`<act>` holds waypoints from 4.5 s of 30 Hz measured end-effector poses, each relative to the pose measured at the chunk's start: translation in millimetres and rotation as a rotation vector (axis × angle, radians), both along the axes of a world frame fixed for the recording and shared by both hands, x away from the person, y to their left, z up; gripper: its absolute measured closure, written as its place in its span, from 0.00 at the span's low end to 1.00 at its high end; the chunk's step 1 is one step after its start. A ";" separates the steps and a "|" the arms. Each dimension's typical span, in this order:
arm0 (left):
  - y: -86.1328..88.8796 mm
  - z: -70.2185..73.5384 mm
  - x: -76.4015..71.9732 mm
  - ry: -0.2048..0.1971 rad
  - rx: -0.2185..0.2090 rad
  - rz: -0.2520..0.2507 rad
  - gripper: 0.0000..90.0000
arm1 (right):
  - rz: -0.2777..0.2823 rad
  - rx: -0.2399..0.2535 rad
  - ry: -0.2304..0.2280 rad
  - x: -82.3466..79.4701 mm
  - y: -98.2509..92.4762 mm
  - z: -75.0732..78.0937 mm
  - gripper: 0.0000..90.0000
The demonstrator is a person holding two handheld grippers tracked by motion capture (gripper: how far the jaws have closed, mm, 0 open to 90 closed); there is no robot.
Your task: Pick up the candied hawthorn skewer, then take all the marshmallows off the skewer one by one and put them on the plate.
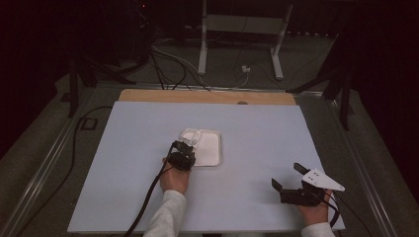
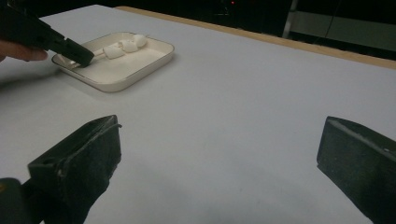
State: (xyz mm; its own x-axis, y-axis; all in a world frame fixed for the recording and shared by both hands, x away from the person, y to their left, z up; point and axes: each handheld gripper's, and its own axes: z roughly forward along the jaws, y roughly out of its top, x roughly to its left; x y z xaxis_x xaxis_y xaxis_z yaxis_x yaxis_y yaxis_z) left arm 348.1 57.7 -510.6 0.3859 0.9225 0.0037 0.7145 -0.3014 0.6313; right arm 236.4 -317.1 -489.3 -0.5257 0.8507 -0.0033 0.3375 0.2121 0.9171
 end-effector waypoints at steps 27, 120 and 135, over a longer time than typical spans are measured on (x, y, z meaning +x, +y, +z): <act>24.1 28.6 -21.8 -0.123 -0.116 -0.082 1.00 | -0.006 0.015 0.023 3.7 5.6 8.1 0.00; 53.3 48.2 -81.2 -0.379 -0.171 -0.258 1.00 | 0.366 0.498 0.608 160.1 187.4 57.1 0.84; 54.3 46.7 -81.0 -0.373 -0.112 -0.272 1.00 | 0.335 0.497 0.609 162.9 182.6 58.2 0.87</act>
State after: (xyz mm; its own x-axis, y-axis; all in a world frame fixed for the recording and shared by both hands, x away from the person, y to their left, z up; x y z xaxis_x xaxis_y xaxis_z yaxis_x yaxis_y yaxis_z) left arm 267.1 112.0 -463.9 0.6051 0.7906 0.0940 0.3377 -0.3618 0.8690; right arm 399.3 -134.5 -431.2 -0.5386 0.4773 0.6943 0.7934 0.0098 0.6087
